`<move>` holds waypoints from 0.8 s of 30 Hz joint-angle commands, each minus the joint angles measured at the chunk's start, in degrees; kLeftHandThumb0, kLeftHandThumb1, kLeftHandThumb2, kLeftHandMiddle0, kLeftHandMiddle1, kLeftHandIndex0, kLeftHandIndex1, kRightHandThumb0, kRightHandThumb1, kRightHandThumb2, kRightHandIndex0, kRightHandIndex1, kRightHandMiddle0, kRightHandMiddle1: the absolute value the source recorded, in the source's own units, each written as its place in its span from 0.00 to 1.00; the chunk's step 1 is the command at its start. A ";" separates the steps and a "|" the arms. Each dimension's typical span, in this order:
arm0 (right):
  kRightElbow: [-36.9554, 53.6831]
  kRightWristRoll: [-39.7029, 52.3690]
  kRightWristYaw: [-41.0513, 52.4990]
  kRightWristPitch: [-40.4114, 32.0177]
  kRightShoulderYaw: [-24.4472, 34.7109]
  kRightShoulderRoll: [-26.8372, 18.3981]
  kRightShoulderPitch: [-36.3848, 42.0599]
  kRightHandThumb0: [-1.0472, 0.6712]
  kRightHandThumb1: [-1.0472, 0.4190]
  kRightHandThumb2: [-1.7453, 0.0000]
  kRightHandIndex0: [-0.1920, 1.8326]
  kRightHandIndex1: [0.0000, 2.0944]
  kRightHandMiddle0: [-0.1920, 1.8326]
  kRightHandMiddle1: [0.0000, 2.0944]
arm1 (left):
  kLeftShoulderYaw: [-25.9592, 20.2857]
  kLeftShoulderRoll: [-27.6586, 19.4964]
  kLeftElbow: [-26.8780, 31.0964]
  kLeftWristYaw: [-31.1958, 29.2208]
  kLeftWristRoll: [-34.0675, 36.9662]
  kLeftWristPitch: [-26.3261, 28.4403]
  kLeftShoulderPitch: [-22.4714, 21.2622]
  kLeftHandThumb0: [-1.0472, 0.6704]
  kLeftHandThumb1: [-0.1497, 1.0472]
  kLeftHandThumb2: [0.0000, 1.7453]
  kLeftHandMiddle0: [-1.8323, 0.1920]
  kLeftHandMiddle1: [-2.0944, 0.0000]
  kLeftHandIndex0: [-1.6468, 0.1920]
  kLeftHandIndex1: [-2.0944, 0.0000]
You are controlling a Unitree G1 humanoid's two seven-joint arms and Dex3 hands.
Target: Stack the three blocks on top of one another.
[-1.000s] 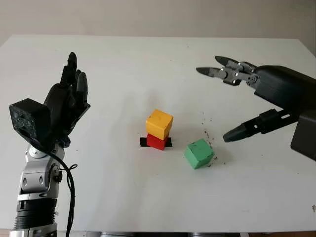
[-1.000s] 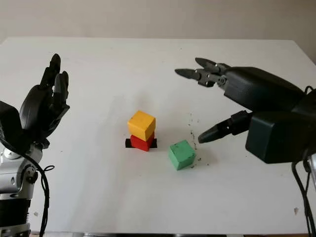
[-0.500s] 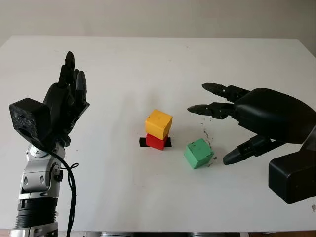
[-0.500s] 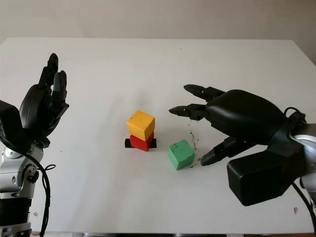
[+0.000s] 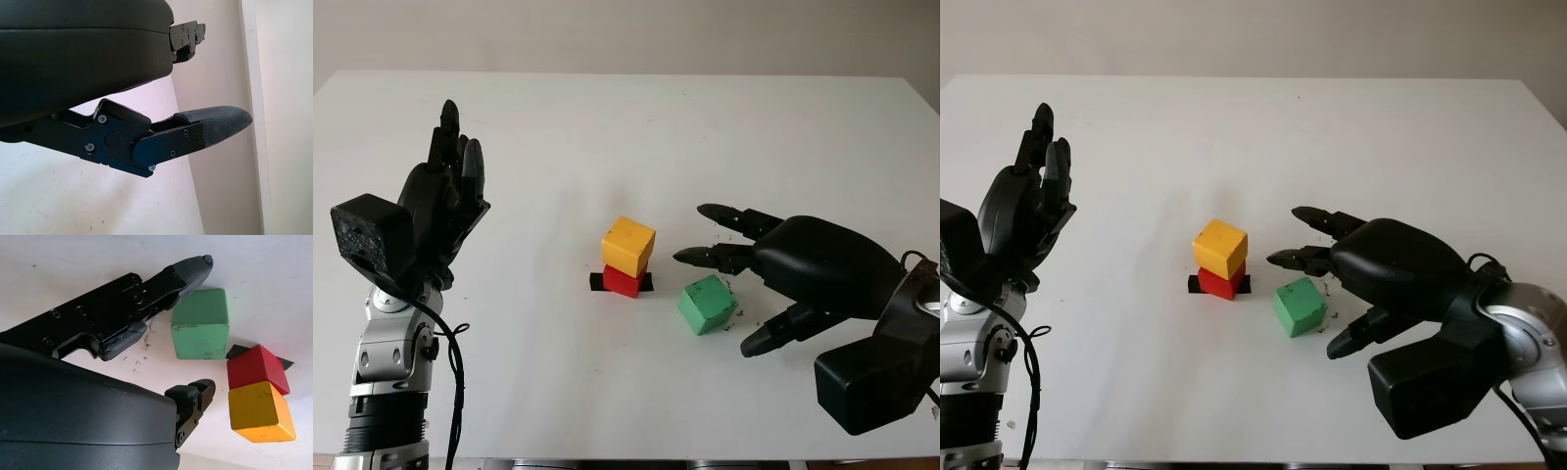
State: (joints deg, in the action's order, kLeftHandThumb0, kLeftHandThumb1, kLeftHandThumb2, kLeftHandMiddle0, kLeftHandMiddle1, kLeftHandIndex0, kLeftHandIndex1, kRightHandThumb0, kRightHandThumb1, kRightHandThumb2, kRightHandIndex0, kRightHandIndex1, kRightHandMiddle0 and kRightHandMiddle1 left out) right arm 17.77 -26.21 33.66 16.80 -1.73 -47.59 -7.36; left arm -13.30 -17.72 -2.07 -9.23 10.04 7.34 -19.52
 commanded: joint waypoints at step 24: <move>-7.83 -1.70 -8.15 5.92 -1.69 2.76 -1.23 0.33 0.15 0.97 0.17 0.04 0.41 0.08 | 1.22 -0.91 1.39 -0.17 -2.32 0.61 -0.22 0.19 1.00 0.39 1.00 1.00 1.00 1.00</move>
State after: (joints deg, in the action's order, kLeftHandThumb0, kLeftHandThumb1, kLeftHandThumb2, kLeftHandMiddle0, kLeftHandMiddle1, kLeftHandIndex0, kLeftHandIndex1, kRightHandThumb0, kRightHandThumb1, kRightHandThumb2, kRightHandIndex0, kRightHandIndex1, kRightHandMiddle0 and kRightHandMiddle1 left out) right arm 10.03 -28.04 25.90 22.37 -3.77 -44.63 -7.95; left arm -12.29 -18.02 -1.59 -9.33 8.14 7.86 -19.51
